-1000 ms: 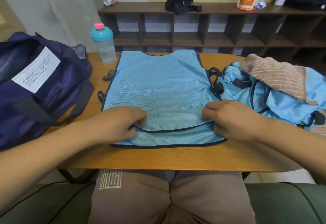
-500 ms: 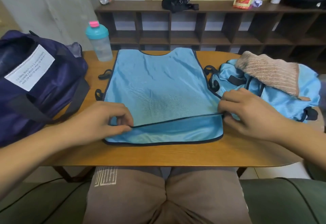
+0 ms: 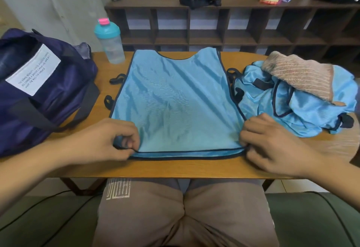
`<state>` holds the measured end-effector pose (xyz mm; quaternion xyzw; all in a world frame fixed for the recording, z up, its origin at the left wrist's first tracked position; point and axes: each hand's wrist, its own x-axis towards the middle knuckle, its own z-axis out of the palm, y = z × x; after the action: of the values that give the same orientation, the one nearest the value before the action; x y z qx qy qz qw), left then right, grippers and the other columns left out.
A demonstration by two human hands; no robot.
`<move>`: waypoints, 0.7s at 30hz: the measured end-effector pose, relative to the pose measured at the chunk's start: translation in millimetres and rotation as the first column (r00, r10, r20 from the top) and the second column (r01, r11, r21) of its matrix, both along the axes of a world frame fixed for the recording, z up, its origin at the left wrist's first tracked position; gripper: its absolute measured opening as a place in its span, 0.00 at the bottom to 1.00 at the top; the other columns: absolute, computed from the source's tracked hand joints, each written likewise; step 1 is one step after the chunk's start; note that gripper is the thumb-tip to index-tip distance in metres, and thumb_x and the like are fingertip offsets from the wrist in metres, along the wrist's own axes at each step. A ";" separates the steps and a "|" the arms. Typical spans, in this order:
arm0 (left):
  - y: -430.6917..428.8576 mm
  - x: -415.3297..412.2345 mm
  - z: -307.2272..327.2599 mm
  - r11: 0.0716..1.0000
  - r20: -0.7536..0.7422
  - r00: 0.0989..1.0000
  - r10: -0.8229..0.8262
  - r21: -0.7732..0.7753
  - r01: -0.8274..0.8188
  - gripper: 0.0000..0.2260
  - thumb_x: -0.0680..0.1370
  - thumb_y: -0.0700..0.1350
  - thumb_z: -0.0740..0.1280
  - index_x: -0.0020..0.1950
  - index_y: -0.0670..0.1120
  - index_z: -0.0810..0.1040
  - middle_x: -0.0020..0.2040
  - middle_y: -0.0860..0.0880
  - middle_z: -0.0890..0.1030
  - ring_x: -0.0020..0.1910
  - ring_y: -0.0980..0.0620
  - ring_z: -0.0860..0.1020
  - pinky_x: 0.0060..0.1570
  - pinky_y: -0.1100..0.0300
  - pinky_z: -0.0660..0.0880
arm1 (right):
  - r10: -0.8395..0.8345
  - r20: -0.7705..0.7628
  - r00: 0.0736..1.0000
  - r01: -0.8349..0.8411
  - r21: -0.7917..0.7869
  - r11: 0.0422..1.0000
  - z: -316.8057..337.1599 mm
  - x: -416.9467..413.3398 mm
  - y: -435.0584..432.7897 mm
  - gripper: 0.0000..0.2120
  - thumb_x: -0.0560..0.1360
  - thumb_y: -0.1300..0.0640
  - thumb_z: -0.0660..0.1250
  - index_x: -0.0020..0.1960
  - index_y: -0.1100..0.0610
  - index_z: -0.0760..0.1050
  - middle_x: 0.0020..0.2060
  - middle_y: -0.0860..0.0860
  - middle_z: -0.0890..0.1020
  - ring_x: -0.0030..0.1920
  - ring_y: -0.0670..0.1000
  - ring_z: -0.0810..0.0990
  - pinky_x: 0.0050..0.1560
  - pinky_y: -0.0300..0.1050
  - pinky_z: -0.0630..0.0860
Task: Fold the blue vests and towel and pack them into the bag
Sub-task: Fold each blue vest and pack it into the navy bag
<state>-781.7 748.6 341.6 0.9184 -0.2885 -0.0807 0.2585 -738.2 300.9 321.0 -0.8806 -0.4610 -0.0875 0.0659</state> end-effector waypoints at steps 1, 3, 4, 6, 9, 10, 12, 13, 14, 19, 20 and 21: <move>-0.4 -0.7 -3.8 1.000 -0.008 1.000 -0.013 0.017 0.013 0.14 0.73 0.38 0.79 0.45 0.58 0.82 0.45 0.55 0.81 0.46 0.50 0.82 0.45 0.64 0.75 | -0.002 -0.009 1.000 0.001 -0.026 1.000 -2.9 -1.1 1.7 0.06 0.72 0.59 0.68 0.45 0.52 0.72 0.41 0.47 0.70 0.44 0.54 0.71 0.51 0.54 0.70; -1.8 -1.8 -10.9 0.999 -0.001 1.000 -0.021 0.038 0.021 0.14 0.73 0.39 0.79 0.45 0.59 0.81 0.45 0.55 0.80 0.46 0.51 0.81 0.44 0.65 0.75 | -0.026 -0.010 1.000 0.026 -0.042 0.999 -5.7 -1.3 3.9 0.06 0.72 0.57 0.68 0.45 0.51 0.71 0.41 0.47 0.69 0.44 0.54 0.71 0.52 0.54 0.69; -2.5 -2.6 -13.5 0.999 0.006 1.000 -0.020 0.044 0.020 0.14 0.74 0.40 0.78 0.45 0.59 0.81 0.45 0.56 0.80 0.45 0.51 0.81 0.44 0.65 0.75 | -0.031 -0.007 0.999 0.031 -0.042 0.999 -6.0 -1.5 5.1 0.06 0.73 0.56 0.68 0.46 0.51 0.72 0.41 0.47 0.70 0.45 0.54 0.71 0.53 0.53 0.69; -3.5 -3.4 -16.5 0.998 0.012 1.000 -0.014 0.054 0.014 0.13 0.75 0.41 0.77 0.45 0.59 0.80 0.45 0.56 0.80 0.45 0.51 0.81 0.44 0.65 0.75 | -0.015 0.009 1.000 0.016 -0.056 0.998 -6.6 -2.6 7.4 0.03 0.76 0.56 0.67 0.48 0.51 0.73 0.42 0.47 0.70 0.45 0.53 0.71 0.53 0.52 0.68; -2.3 -4.5 -18.1 0.998 -0.007 1.000 -0.001 0.060 0.002 0.12 0.76 0.42 0.77 0.46 0.59 0.81 0.46 0.57 0.80 0.46 0.51 0.81 0.44 0.66 0.74 | 0.001 0.040 0.999 0.001 -0.066 0.998 -5.9 -3.1 7.9 0.03 0.77 0.57 0.66 0.48 0.51 0.73 0.42 0.47 0.70 0.45 0.53 0.71 0.53 0.52 0.68; -1.9 -5.4 -17.9 0.998 -0.017 1.000 0.000 0.056 0.001 0.12 0.76 0.42 0.77 0.46 0.60 0.81 0.46 0.57 0.80 0.46 0.52 0.81 0.44 0.66 0.74 | -0.005 0.041 0.999 0.008 -0.064 0.998 -4.6 -3.0 6.7 0.03 0.77 0.57 0.67 0.47 0.51 0.73 0.43 0.47 0.70 0.45 0.53 0.71 0.52 0.52 0.68; -1.7 -7.6 -17.6 0.999 -0.036 0.999 0.002 0.044 -0.001 0.11 0.76 0.44 0.78 0.46 0.60 0.81 0.46 0.56 0.80 0.46 0.51 0.81 0.43 0.65 0.75 | -0.018 0.031 0.999 0.020 -0.068 0.997 -2.6 -2.8 4.1 0.04 0.76 0.58 0.67 0.46 0.51 0.73 0.43 0.47 0.70 0.45 0.53 0.71 0.51 0.52 0.69; -1.9 -8.3 -17.0 0.999 -0.047 0.999 0.006 0.042 -0.004 0.10 0.76 0.46 0.78 0.45 0.60 0.81 0.46 0.56 0.81 0.45 0.51 0.81 0.43 0.62 0.76 | -0.017 0.013 1.000 0.018 -0.075 0.997 -2.6 -3.0 2.6 0.04 0.76 0.58 0.67 0.46 0.51 0.73 0.43 0.47 0.70 0.44 0.52 0.71 0.50 0.52 0.70; -2.1 -9.0 -16.2 0.999 -0.061 0.998 0.012 0.046 -0.009 0.08 0.76 0.49 0.78 0.45 0.61 0.81 0.46 0.56 0.81 0.45 0.50 0.81 0.43 0.60 0.77 | -0.015 -0.019 1.000 0.014 -0.077 0.997 -3.0 -3.2 1.5 0.04 0.75 0.57 0.67 0.47 0.50 0.73 0.43 0.46 0.70 0.44 0.52 0.71 0.49 0.52 0.71; -6.6 13.7 -7.9 0.997 -0.017 0.997 0.074 0.036 -0.073 0.06 0.80 0.58 0.72 0.47 0.58 0.82 0.47 0.57 0.82 0.44 0.53 0.81 0.42 0.63 0.75 | -0.077 -0.011 0.997 0.077 0.018 0.997 -0.4 11.3 12.4 0.08 0.83 0.47 0.64 0.52 0.50 0.77 0.45 0.45 0.74 0.45 0.50 0.75 0.51 0.51 0.73; -9.4 22.4 -8.3 0.993 0.062 0.991 0.116 0.015 -0.117 0.07 0.80 0.59 0.71 0.48 0.58 0.82 0.48 0.58 0.81 0.46 0.55 0.80 0.44 0.65 0.73 | -0.106 -0.002 0.994 0.105 0.055 0.993 0.6 18.0 20.1 0.10 0.84 0.45 0.62 0.55 0.50 0.77 0.47 0.46 0.75 0.47 0.50 0.75 0.52 0.51 0.74; -12.8 31.6 -10.0 0.988 0.144 0.977 0.156 -0.008 -0.157 0.07 0.81 0.60 0.69 0.51 0.58 0.81 0.49 0.60 0.79 0.49 0.56 0.80 0.47 0.64 0.74 | -0.134 -0.007 0.991 0.134 0.089 0.987 0.3 26.1 29.4 0.13 0.85 0.44 0.60 0.58 0.51 0.77 0.50 0.46 0.76 0.49 0.50 0.76 0.54 0.51 0.74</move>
<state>-750.1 735.8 331.6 0.9421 -0.2331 0.0059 0.2412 -712.1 330.3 321.3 -0.9058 -0.3964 -0.1119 0.0992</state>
